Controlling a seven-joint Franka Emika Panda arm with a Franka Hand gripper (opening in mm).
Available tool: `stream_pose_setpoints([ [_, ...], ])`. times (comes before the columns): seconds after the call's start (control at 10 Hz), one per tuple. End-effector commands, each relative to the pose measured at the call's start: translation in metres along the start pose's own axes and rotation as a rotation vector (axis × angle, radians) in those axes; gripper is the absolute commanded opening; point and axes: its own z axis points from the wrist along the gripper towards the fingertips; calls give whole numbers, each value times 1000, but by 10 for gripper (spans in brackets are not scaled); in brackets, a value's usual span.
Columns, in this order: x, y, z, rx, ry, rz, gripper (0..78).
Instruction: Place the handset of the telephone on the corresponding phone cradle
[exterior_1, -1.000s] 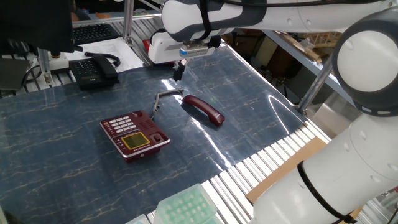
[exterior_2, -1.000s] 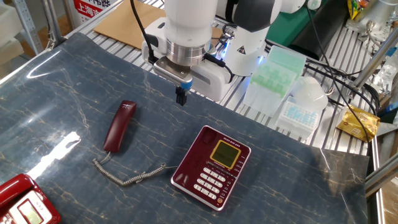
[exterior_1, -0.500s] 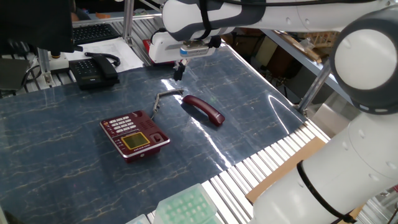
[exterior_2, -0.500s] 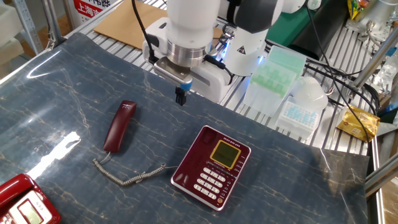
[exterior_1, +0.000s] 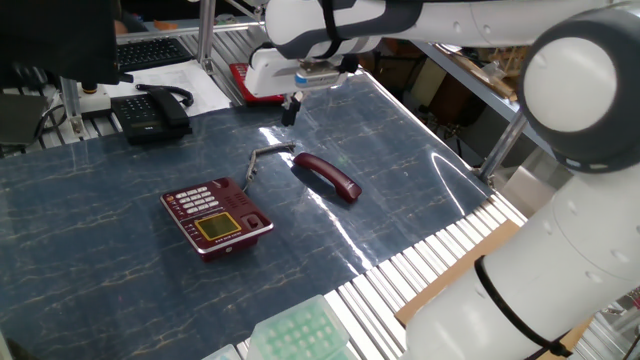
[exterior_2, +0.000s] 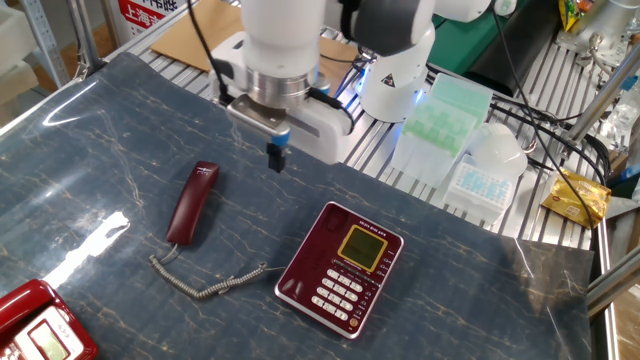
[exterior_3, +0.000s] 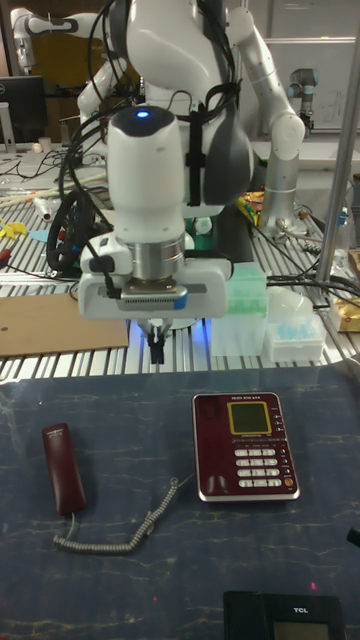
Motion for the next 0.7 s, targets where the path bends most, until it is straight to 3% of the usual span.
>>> stream_pose_setpoints([
  [0.1,-12,-15,1,-10,-5,-59,0],
  [0.7,-19,-28,2,-12,-27,-125,0],
])
